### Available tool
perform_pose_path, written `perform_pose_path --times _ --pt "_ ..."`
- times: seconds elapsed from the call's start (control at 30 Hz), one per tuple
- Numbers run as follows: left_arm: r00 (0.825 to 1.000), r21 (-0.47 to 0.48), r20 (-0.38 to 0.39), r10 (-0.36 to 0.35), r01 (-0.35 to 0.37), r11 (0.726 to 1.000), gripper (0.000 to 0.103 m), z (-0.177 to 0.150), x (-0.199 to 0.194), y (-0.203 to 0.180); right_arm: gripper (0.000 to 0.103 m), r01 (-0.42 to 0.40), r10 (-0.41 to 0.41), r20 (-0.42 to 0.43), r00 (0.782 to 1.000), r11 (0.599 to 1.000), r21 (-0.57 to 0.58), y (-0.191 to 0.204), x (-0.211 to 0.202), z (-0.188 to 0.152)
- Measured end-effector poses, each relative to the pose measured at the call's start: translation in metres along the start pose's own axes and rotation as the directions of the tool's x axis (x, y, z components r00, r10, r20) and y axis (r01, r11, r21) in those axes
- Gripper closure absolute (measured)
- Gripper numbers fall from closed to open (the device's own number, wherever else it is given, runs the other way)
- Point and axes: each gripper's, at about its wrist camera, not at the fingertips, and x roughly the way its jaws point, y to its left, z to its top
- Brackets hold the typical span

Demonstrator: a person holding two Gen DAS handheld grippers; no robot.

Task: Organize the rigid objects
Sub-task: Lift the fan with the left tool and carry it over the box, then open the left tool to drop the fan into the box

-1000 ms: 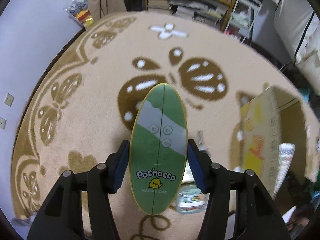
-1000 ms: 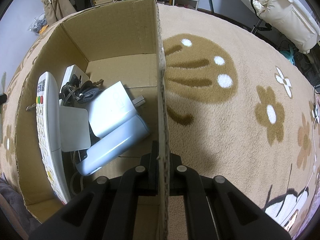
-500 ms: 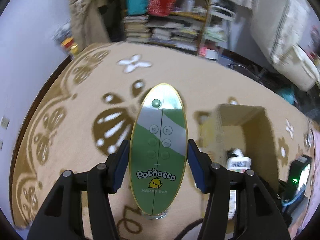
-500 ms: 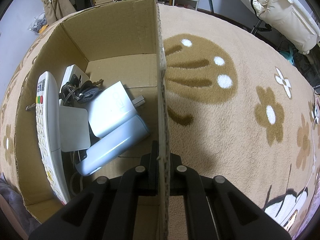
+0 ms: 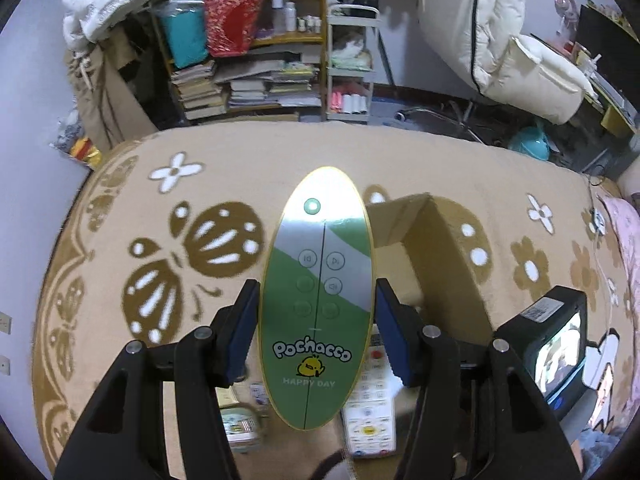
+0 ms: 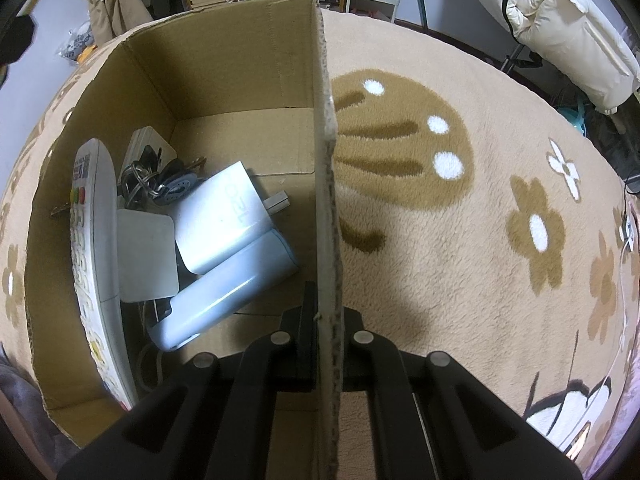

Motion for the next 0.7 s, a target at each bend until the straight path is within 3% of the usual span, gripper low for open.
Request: perform_pose_path --times 0.27,0.47,0.7 --pt "0.992 -0.052 -0.050 -0.119 0.117 0.992 0.048 -0.004 0.020 -0.013 0.098 -0.001 0.001 0.000 1.000 1.000 0.000 0.001 0.000 0.000" --pt "0.971 -0.130 -0.081 -0.225 0.214 0.968 0.048 -0.006 0.037 -0.014 0.098 -0.005 0.005 -0.001 1.000 1.000 0.004 0.000 0.000 0.000" --pt "0.983 -0.118 -0.094 -0.159 0.148 0.982 0.047 -0.004 0.046 -0.018 0.098 -0.005 0.005 -0.002 1.000 1.000 0.004 0.000 0.000 0.000"
